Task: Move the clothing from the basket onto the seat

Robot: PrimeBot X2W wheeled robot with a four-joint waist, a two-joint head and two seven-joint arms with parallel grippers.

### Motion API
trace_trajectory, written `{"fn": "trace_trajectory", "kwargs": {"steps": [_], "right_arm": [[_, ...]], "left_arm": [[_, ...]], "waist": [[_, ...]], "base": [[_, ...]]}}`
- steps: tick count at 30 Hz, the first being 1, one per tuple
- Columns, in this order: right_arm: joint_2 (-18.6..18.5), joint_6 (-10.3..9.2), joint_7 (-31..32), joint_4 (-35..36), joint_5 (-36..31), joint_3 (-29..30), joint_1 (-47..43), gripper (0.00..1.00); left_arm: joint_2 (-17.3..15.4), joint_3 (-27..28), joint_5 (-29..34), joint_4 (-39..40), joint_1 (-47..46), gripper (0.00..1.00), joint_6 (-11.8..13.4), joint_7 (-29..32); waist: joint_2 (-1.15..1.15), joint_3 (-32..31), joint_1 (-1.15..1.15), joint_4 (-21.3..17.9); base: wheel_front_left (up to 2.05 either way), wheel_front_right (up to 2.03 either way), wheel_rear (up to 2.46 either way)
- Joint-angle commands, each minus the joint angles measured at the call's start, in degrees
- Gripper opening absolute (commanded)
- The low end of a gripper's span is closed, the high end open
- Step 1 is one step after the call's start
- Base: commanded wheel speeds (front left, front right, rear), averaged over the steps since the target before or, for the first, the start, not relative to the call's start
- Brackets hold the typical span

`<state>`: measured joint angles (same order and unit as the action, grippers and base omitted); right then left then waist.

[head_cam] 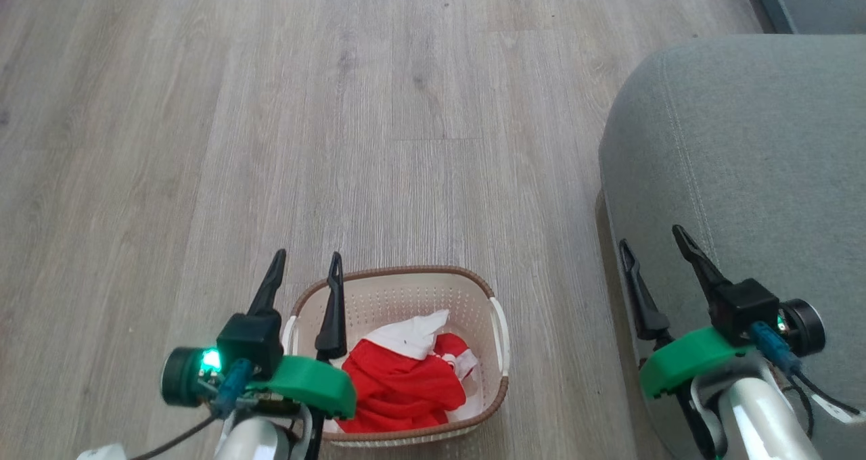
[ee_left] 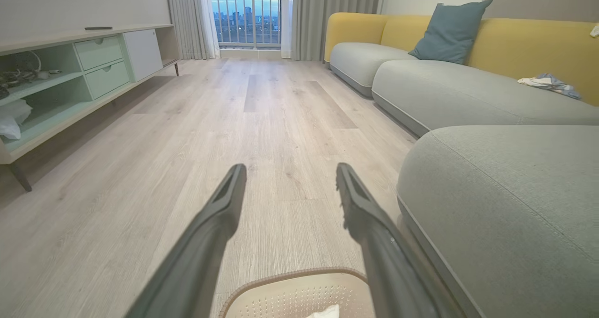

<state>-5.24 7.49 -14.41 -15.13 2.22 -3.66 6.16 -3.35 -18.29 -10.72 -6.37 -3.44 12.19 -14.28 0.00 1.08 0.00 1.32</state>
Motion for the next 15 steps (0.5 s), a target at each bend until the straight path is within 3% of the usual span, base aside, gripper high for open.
{"fn": "trace_trajectory", "kwargs": {"steps": [1, 15], "right_arm": [[-0.1, 0.00, -0.6, 1.6, -0.4, -1.2, 1.6, 1.00], [-0.3, 0.00, -0.6, 1.5, -1.0, -0.3, 1.9, 1.00]], "left_arm": [[0.4, 2.1, -0.5, 2.1, -1.8, 1.00, -0.3, -0.7], [0.5, 1.8, -1.7, 1.7, -1.8, 1.00, 0.0, -0.7]], "waist": [[0.00, 0.0, 0.00, 0.0], [0.00, 0.9, 0.00, 0.1]], "base": [[0.00, 0.00, 0.00], [0.00, 0.00, 0.00]]}}
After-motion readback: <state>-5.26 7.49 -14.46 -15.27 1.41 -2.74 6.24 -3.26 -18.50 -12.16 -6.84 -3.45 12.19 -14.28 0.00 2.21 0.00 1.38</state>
